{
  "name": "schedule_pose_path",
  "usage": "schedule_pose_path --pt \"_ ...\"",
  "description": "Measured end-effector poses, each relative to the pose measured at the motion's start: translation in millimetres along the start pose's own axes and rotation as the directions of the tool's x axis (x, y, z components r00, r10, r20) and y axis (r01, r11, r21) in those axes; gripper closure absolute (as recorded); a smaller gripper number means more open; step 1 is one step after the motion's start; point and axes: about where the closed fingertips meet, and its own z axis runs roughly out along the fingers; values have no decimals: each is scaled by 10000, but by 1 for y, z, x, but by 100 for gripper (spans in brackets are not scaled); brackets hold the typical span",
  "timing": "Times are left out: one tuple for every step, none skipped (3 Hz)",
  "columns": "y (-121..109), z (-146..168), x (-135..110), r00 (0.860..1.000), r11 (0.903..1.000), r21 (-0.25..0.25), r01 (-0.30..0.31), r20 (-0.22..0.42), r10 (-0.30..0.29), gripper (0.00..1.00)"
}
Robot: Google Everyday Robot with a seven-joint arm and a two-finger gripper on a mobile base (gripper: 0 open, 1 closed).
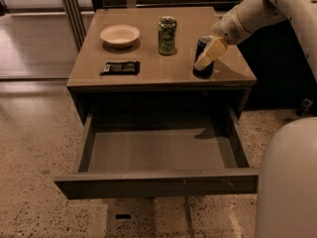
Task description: Place pepsi can into top drawer
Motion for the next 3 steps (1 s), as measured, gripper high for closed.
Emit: schedule_pose_path --pt "0 1 0 10000 10000 -19 -4 -1 4 16" --pt "0 1 0 10000 10000 -20 -4 -1 4 40" --pt "0 1 0 10000 10000 -20 -3 0 3 64"
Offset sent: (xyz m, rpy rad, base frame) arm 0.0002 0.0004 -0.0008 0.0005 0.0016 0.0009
